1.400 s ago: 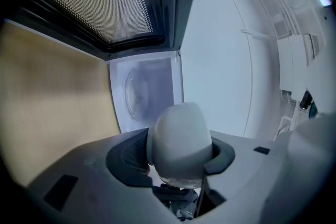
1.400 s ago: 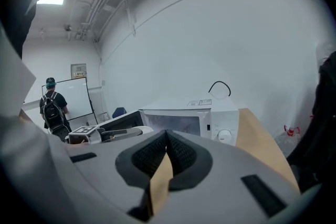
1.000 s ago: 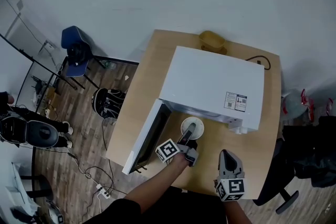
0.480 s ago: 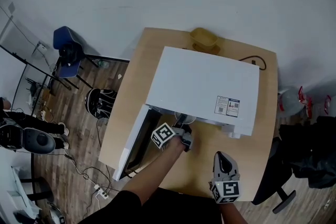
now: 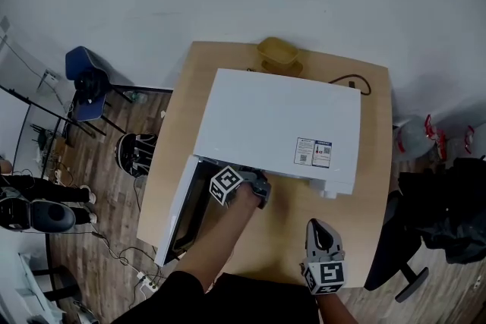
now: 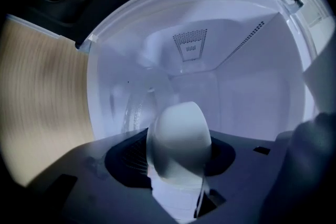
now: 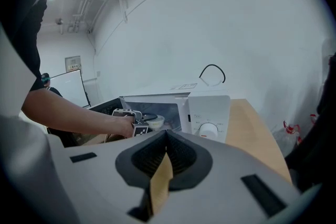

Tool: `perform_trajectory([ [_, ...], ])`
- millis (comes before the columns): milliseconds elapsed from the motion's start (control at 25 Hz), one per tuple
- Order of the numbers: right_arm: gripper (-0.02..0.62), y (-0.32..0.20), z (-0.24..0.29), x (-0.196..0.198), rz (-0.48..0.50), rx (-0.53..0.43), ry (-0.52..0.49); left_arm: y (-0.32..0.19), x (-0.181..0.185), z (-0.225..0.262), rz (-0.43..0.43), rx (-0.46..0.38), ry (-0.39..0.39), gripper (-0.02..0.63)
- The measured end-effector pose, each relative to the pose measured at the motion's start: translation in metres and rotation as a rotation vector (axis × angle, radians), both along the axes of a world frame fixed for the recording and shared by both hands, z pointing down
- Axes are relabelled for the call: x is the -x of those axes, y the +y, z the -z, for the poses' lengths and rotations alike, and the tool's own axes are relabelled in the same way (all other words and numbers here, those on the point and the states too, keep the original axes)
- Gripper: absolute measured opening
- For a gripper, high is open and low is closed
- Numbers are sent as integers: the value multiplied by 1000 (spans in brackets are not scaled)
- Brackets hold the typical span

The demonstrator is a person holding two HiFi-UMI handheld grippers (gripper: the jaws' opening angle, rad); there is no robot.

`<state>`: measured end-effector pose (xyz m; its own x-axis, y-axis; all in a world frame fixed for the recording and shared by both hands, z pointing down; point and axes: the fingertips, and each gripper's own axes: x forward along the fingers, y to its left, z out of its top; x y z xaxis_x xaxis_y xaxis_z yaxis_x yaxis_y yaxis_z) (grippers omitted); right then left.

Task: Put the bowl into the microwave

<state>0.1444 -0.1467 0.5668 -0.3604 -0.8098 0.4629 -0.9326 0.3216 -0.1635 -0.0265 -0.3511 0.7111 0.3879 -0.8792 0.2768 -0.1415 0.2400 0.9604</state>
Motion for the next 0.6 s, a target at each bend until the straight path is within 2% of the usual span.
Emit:
perform_trajectory([
  [200, 59, -2, 2, -10, -27, -3, 0, -18, -7, -5, 17, 16, 49, 209],
  [440, 60, 3, -3, -22, -58, 12, 2, -35, -16, -11, -10, 43, 71, 209],
  [600, 58, 2, -5, -30, -83, 19, 0, -39, -20, -11, -58, 56, 41, 209],
])
